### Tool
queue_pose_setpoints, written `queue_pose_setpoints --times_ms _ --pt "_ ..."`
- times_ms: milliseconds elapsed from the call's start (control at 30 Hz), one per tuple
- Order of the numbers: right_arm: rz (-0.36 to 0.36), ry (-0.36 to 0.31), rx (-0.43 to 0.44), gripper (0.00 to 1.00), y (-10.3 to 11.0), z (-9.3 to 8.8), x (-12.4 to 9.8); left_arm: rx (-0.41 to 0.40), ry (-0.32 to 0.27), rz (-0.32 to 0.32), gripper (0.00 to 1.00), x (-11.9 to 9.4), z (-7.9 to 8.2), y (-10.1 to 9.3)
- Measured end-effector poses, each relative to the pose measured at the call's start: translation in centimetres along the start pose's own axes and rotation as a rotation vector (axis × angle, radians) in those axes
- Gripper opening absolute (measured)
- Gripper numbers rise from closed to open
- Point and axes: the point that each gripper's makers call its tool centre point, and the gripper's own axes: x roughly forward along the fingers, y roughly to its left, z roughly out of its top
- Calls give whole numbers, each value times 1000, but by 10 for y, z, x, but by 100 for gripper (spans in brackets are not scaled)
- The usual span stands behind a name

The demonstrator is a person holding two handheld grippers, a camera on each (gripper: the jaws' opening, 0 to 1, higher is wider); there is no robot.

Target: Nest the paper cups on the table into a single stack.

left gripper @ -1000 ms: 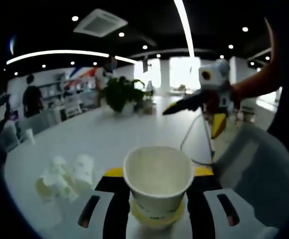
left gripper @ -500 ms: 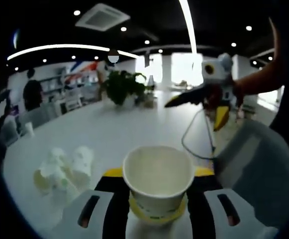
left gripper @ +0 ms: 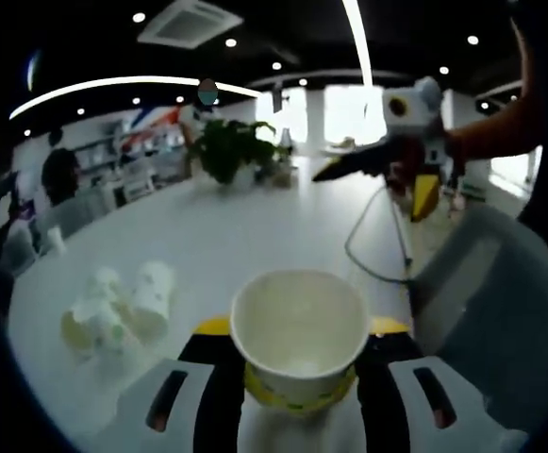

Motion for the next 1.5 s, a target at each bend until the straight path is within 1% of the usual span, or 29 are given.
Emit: queue_pose_setpoints --times_ms 133,267,333,433,500,633,767,867,1000,1067,1133,1267,1400,1467,1500 --pt "0 0 -2 100 1 0 0 -4 6 1 45 0 -1 0" --pt "1 0 -2 100 2 0 -1 -7 7 2 51 -1 -1 1" --pt "1 -1 -2 100 2 0 -1 -16 8 8 57 -2 -2 2" --pt "1 -2 -3 100 2 1 0 -28 4 12 62 -3 1 3" --pt "1 -4 -4 100 3 1 -1 -41 0 15 69 -4 2 4" --pt "-1 -6 -7 100 2 2 0 -54 -5 51 80 -10 5 13" --pt "-3 -11 -10 100 1 5 0 -78 -30 90 84 -23 13 26" --pt "-1 -13 -12 100 0 7 2 -125 -46 131 91 -34 16 38" --pt "-1 -18 -15 100 -2 10 5 -149 -78 184 93 -51 20 52" --pt "-2 -25 -12 100 -4 13 7 -156 -77 211 94 -59 16 59" --pt "-1 -29 -7 100 -6 14 10 -161 -61 234 95 -65 11 65" --pt "-2 -34 2 100 -10 15 16 -176 -65 276 98 -80 7 76" --pt "-17 -49 19 100 -17 18 21 -176 -53 315 98 -95 1 85" --pt "-17 -55 57 100 -21 16 25 -165 -49 328 98 -100 -1 87" --pt "-19 -54 63 100 -23 15 26 -166 -46 333 98 -104 -3 87"
